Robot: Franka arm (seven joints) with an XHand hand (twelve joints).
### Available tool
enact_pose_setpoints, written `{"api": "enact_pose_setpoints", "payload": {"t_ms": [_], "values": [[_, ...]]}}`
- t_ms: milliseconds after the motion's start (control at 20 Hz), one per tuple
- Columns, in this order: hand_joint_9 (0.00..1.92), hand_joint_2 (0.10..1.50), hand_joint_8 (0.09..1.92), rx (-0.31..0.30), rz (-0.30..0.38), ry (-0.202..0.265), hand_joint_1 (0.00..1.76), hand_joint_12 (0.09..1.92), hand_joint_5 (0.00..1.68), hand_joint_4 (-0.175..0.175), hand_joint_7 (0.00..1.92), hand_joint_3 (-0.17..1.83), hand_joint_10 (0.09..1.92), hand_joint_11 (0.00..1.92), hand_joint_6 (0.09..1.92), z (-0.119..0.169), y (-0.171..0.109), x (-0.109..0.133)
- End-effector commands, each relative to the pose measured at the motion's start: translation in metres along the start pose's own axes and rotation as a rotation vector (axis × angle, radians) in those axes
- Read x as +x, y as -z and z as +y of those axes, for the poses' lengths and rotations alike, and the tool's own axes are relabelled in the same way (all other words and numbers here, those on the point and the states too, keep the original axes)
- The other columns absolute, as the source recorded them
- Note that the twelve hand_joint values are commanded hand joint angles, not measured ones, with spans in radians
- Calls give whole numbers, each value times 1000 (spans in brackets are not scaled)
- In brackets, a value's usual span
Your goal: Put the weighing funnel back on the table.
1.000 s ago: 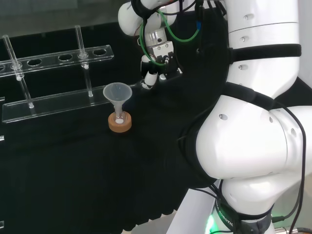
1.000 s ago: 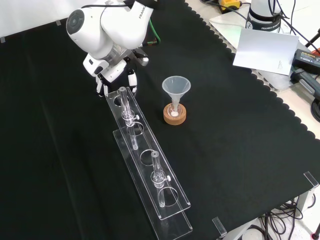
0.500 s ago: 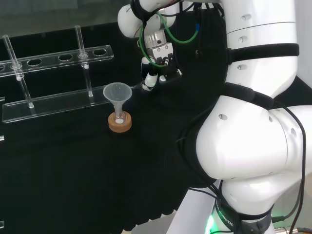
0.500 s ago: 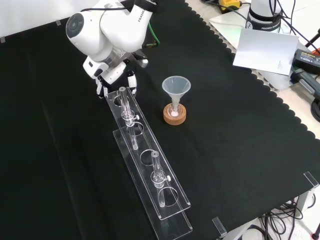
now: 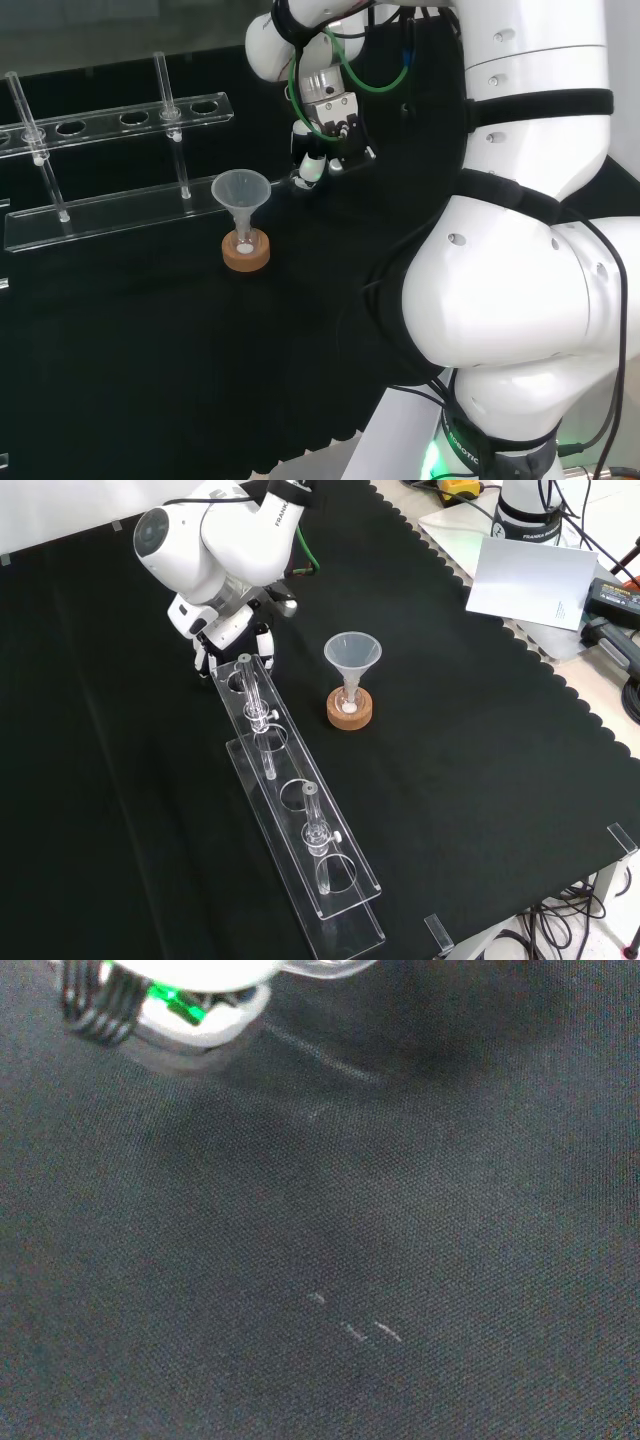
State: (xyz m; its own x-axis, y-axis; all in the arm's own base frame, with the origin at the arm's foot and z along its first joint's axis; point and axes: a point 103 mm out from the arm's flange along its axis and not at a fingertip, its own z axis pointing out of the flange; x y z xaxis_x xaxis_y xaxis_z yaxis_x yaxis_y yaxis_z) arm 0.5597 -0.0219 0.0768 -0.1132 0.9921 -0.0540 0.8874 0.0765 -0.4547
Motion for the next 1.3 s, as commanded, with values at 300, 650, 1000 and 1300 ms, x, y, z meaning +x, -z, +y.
{"api": "enact_pose_setpoints", "payload": {"t_ms": [300,650,1000,1300], "values": [[708,709,683,14,19,26,889,1113,557,-7,317,458,422,680,592,-9,-6,-2],[581,661,661,-33,29,51,857,1190,423,-4,243,496,500,551,434,-24,4,-2],[491,634,649,-119,15,50,809,1261,417,4,213,492,578,437,290,-65,51,3],[480,632,645,-158,-17,21,798,1272,420,5,215,487,587,419,261,-104,77,12]]}}
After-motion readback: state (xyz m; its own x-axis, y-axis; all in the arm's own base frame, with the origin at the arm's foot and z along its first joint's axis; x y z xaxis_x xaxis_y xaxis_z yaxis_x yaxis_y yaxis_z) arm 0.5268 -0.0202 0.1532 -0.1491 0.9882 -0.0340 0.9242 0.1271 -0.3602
